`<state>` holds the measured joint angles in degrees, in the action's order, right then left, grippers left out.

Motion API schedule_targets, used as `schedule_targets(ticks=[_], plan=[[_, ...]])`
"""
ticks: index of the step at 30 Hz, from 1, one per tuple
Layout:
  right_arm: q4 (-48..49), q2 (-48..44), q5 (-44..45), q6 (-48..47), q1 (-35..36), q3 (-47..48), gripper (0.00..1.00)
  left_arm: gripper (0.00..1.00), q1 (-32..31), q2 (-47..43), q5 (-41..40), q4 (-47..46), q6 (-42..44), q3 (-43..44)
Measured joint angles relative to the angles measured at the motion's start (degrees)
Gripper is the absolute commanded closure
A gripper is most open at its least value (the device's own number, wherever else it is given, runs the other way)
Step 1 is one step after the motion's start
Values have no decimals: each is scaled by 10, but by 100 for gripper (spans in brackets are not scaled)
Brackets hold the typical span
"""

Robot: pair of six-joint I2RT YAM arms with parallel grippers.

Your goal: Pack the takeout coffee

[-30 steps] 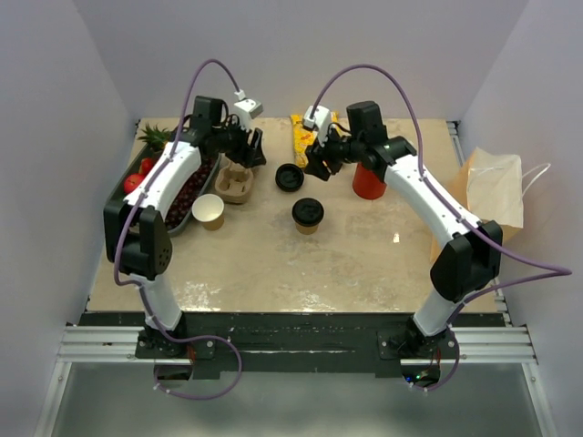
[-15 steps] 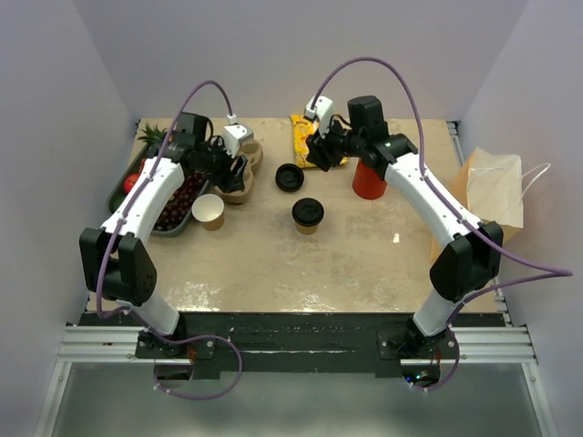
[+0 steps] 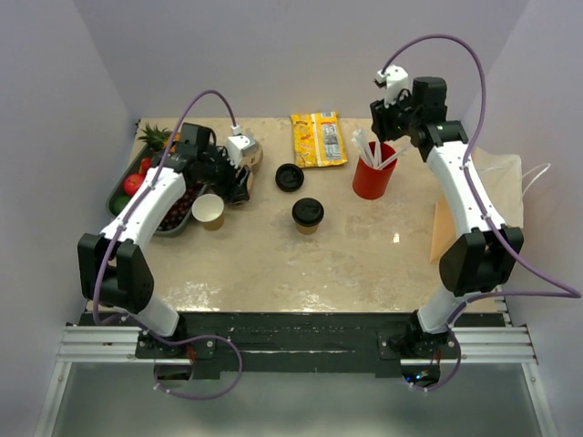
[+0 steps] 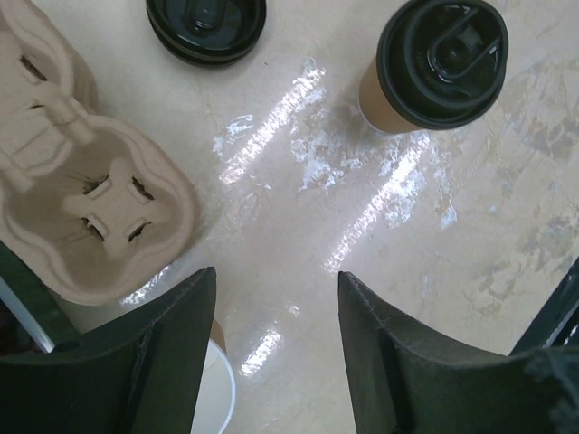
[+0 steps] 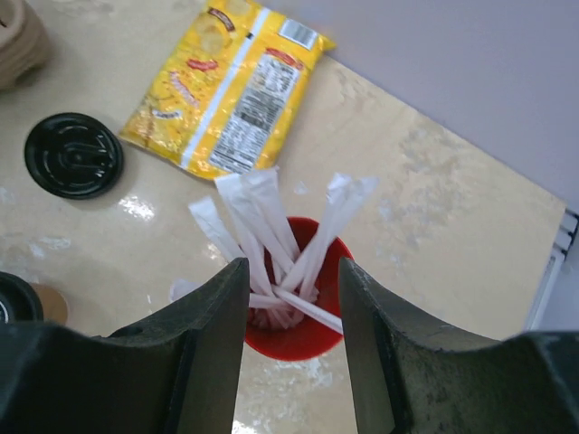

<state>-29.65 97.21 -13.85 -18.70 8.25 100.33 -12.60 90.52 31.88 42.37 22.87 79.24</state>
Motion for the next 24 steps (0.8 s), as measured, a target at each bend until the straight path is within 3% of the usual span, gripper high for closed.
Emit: schedule_targets(ticks=[7,14,17,24], plan=[[-54,-22,48,2,-57,-5,54,40,0,31,-23,-31,-31,24],[-143,-103,120,6,-136,1,50,40,0,71,-22,-87,-73,42],[-183,-119,164,17,-148,32,42,40,0,78,-31,-111,-84,43],[-232,-157,234,14,-161,50,41,40,0,96,-41,-155,-94,54]])
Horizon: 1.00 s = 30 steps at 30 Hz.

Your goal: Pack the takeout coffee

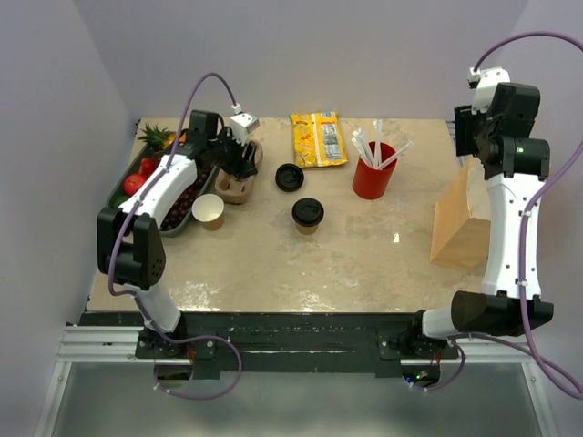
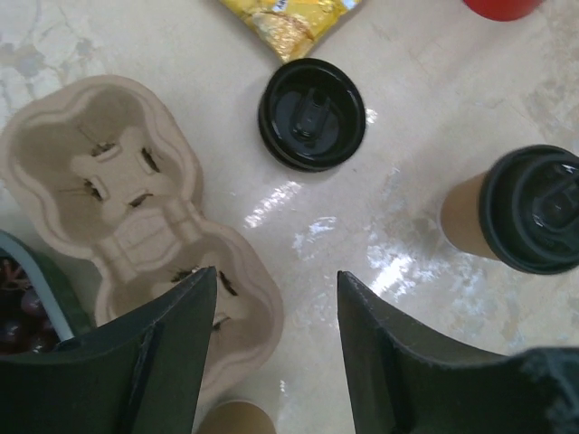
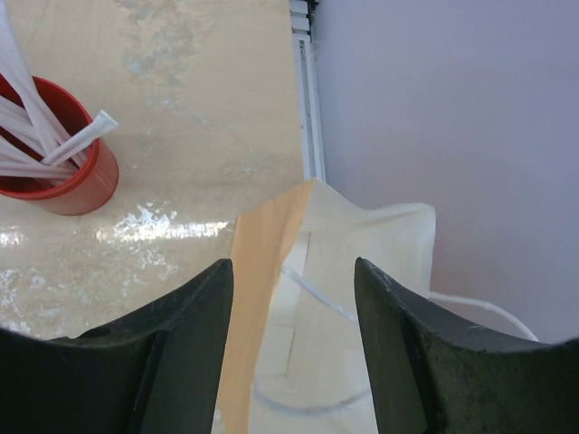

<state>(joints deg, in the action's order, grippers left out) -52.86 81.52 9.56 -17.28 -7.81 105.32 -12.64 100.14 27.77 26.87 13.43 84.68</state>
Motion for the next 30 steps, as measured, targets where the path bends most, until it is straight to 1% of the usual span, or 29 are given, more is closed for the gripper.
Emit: schedule_targets(ticks=[4,9,15,18,21,22,24,30], plan=[[-10,-15,0,0,-8,0,41,41,0,47,-54,-5,-6,54],[-11,-16,-1,1,-9,-3,40,46,0,132,-123,22,7,163],[-12,-5,-5,2,-9,-4,40,47,2,182,-148,80,74,234],[-12,3,-13,4,-9,-4,40,46,2,210,-170,125,93,297],[-12,15,-20,9,-9,-3,40,46,2,235,-193,154,55,355],[-12,19,-22,11,-9,-3,40,45,2,238,-196,163,35,363],[-11,28,-28,15,-9,-4,40,44,0,238,-206,176,4,362],[-12,49,-45,25,-9,-4,40,42,-31,237,-256,205,-49,314]])
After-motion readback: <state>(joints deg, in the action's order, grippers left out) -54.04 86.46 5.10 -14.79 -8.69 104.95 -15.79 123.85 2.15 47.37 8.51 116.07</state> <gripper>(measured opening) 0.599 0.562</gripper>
